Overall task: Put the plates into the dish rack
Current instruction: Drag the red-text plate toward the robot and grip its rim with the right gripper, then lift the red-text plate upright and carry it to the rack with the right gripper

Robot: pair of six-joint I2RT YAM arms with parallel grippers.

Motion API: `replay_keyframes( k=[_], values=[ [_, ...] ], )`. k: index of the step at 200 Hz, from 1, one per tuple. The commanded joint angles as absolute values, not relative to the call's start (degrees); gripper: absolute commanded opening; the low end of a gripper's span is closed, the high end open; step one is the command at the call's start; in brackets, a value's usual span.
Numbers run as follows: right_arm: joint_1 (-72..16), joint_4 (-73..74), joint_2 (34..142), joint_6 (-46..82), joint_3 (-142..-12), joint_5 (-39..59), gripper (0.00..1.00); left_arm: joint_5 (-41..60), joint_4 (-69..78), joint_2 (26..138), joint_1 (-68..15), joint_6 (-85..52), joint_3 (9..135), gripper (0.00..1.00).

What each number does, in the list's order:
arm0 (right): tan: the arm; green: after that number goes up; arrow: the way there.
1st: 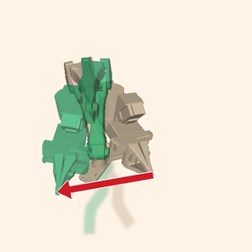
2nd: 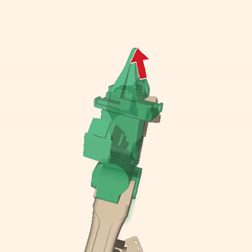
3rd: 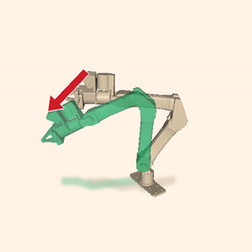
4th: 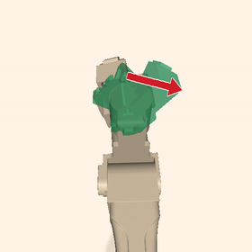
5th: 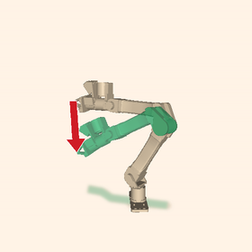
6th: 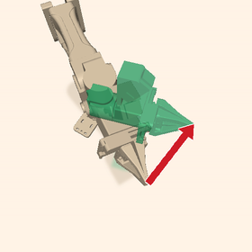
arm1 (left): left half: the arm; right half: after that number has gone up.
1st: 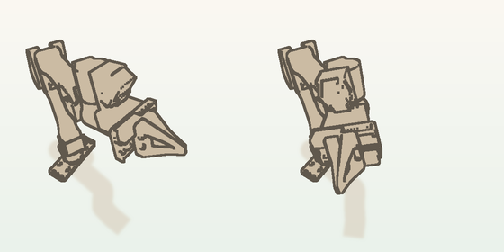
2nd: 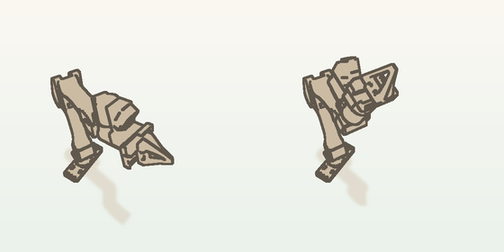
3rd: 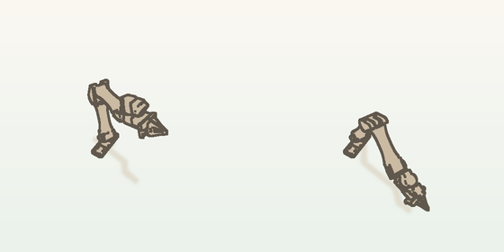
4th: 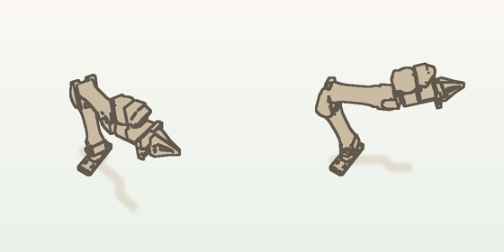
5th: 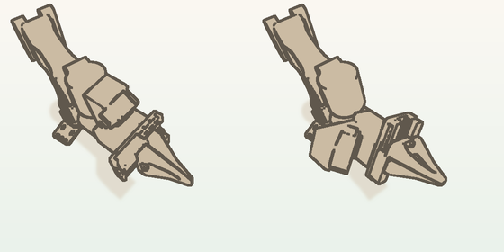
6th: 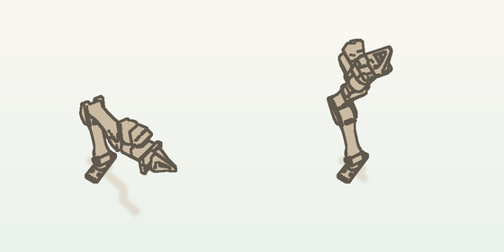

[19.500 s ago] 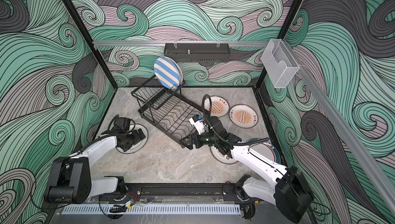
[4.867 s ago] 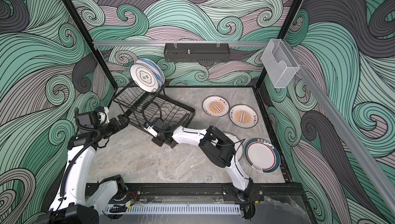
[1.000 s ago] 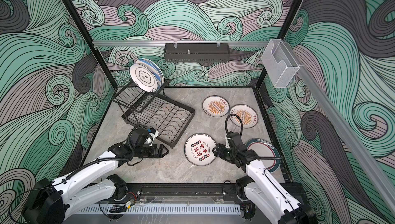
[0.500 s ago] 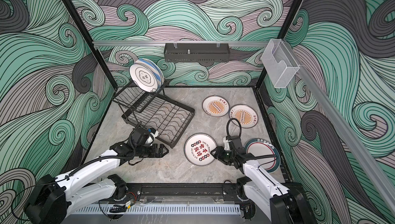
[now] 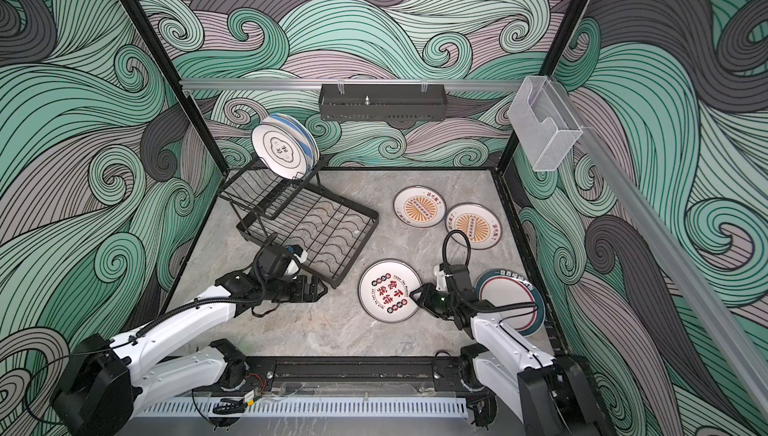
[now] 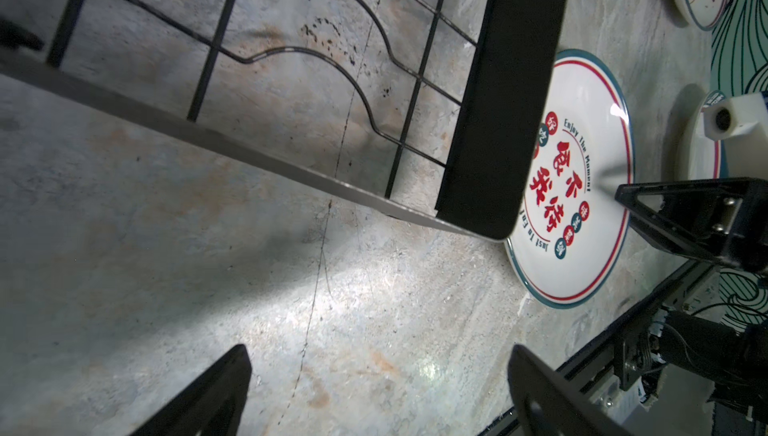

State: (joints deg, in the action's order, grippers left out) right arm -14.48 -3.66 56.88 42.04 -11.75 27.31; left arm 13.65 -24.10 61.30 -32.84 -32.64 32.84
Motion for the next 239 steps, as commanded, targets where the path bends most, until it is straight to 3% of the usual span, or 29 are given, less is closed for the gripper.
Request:
replay_keyframes(
  k=[1,41,90,163,239],
  values=[
    [-13.9,-4.5,57.4,41.3,-10.8,26.8,0.32,12.1,-26.1,61.6,-33.2,-33.0,35.0,0.99],
    [-13.8,-4.1,56.2,41.1,-10.7,28.2,0.15,11.9,-26.6,61.8,-33.1,-34.1,35.6,0.99],
    [-13.4,-4.3,53.5,40.9,-12.0,29.0,0.01,13.4,-29.8,61.5,-33.1,-32.7,40.0,0.99],
    [-12.0,-13.0,50.7,35.6,-22.9,31.4,0.00,6.4,-34.5,55.3,-32.1,-34.7,43.9,0.99],
    [-11.9,-19.1,56.2,26.5,-42.7,31.5,0.00,25.7,-37.7,52.0,-7.6,-30.1,43.7,0.99]
  ],
)
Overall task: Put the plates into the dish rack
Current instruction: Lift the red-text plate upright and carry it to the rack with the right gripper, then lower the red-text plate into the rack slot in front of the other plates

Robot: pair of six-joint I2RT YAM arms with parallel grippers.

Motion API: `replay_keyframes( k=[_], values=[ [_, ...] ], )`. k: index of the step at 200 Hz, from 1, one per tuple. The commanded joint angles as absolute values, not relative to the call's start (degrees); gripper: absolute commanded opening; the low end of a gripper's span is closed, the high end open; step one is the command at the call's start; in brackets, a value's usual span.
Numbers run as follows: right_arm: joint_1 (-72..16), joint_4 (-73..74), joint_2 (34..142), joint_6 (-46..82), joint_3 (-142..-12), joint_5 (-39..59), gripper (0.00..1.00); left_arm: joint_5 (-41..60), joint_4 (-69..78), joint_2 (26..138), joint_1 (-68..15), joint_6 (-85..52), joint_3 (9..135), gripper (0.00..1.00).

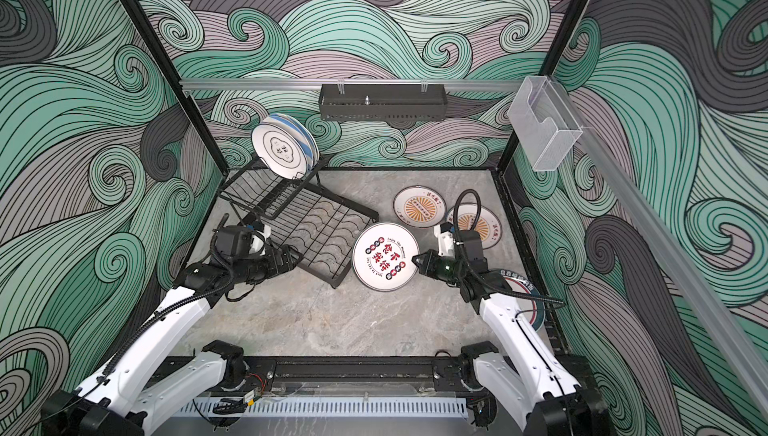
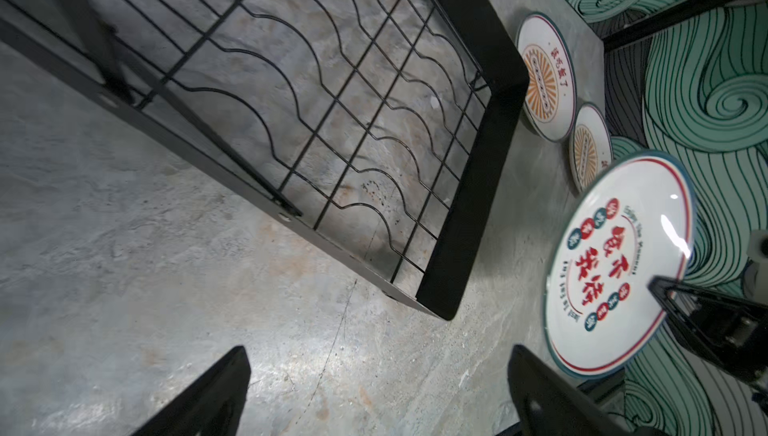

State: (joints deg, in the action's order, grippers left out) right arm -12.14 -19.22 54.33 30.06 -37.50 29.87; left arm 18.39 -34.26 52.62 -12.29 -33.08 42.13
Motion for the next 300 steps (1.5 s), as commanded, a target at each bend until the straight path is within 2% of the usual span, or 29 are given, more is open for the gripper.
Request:
replay_keyframes(
  k=[1,35,64,101,136,151,208,300],
  values=[
    [-11.9,-19.0,56.3,26.5,-42.9,31.5,0.00,26.0,-37.7,52.1,-7.2,-30.0,43.8,0.99],
    [-16.0,-19.0,61.2,22.6,-54.5,27.1,0.00,29.5,-37.7,53.8,-1.9,-28.0,43.9,0.99],
    [-25.5,-20.3,68.2,15.1,-67.7,13.8,0.00,29.9,-39.5,54.0,0.8,-26.5,44.4,0.98],
    [-34.4,-18.0,79.0,7.6,-82.7,3.0,0.00,28.4,-39.4,52.8,1.3,-23.1,45.6,0.98],
    [-39.2,-13.5,88.1,2.0,-94.0,-1.3,0.00,26.9,-39.0,53.5,1.4,-20.3,45.8,0.99],
    [-40.5,-12.7,92.3,0.0,-99.3,-3.1,0.00,29.3,-37.7,54.2,1.3,-20.2,44.9,0.98],
    [-45.4,-10.3,106.0,-9.1,-117.9,-11.1,0.00,26.8,-39.0,54.1,1.2,-20.1,45.3,0.99],
    [-48.6,-5.2,120.1,-16.0,-132.4,-18.5,0.00,25.7,-39.8,53.8,1.3,-20.3,45.7,0.99]
  ],
)
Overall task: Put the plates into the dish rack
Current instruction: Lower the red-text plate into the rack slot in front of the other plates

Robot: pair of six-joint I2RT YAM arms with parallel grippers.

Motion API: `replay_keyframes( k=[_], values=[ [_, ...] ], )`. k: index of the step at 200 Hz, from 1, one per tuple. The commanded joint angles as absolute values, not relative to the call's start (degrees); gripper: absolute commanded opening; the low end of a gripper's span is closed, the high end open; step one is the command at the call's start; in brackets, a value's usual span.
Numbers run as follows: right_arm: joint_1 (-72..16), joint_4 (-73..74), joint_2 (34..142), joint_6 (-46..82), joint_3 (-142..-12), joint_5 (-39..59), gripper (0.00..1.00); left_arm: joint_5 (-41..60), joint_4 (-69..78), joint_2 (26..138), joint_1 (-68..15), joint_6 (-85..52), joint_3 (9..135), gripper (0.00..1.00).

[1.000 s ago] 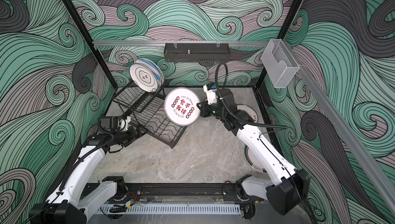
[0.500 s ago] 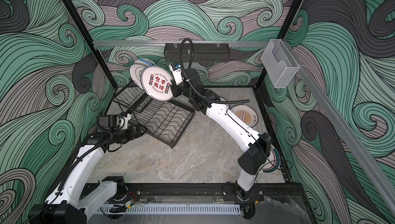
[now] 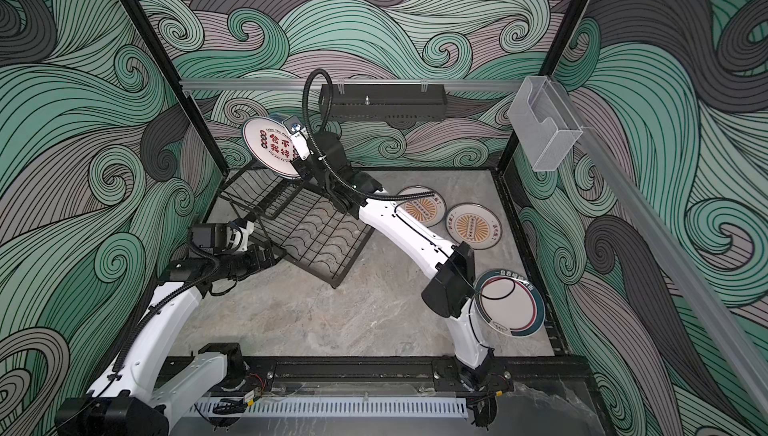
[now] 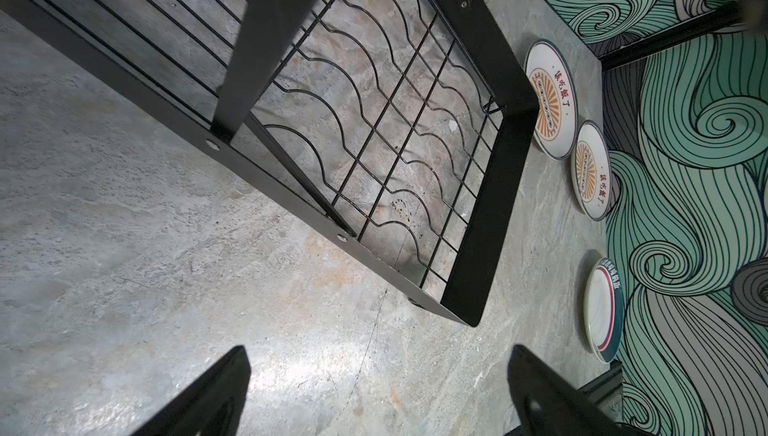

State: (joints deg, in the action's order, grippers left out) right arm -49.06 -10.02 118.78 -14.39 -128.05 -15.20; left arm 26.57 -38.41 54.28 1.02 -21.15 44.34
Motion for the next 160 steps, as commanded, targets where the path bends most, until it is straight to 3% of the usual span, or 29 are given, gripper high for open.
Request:
replay_keyframes(
  k=[1,160],
  values=[
    [-48.7,-5.3,120.2,-16.1,-132.6,-18.5,0.00,25.7,-39.7,53.7,1.3,-20.3,45.6,0.98],
    [-49.1,-7.1,127.3,-14.0,-137.2,-20.4,0.00,25.9,-39.8,53.4,1.3,-20.2,45.7,0.99]
  ],
)
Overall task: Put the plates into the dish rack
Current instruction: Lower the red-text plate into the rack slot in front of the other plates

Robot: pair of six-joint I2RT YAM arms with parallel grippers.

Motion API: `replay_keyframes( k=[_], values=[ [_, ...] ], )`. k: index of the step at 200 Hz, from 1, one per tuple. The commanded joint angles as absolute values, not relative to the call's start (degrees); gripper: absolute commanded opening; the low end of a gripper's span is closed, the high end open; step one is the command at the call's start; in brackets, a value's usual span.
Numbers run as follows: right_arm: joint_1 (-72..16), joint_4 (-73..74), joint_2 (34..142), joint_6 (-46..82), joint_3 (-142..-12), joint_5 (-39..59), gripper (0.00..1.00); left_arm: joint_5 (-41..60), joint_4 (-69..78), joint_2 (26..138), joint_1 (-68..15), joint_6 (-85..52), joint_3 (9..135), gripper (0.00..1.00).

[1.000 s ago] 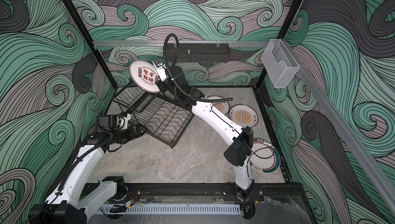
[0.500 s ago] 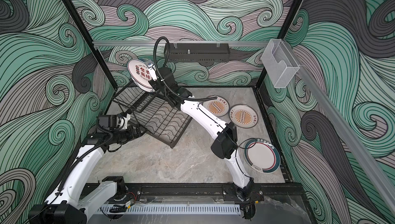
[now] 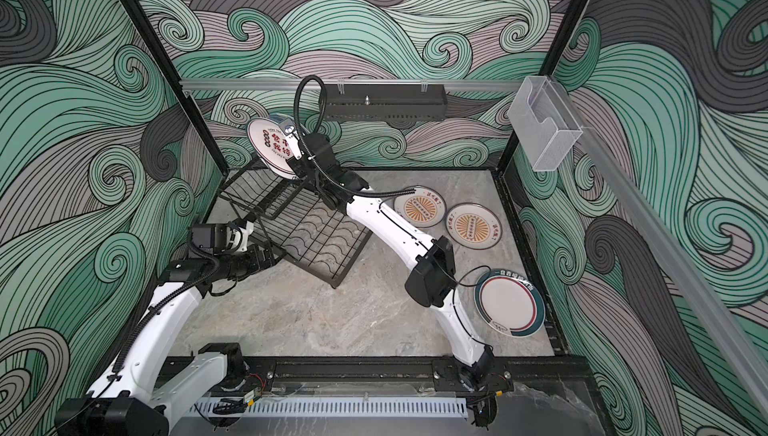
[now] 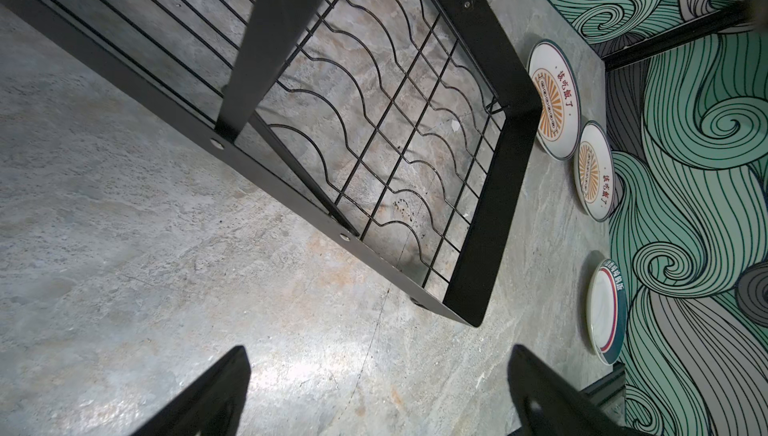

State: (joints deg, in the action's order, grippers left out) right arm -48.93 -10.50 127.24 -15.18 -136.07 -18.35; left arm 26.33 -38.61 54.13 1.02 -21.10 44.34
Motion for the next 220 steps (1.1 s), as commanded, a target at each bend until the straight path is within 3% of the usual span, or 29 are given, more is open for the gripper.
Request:
replay_keyframes(
  k=[1,172,220],
  values=[
    [-49.1,-7.1,127.3,-13.9,-137.2,-20.4,0.00,25.9,-39.9,53.4,1.3,-20.2,45.7,0.98],
    [-49.5,-9.7,135.8,-14.3,-145.0,-22.2,0.00,25.6,-40.0,53.0,1.3,-20.2,45.4,0.99],
    [-49.5,-9.9,135.6,-15.0,-144.8,-22.3,0.11,25.7,-40.0,53.0,1.3,-20.2,45.5,0.99]
  ],
)
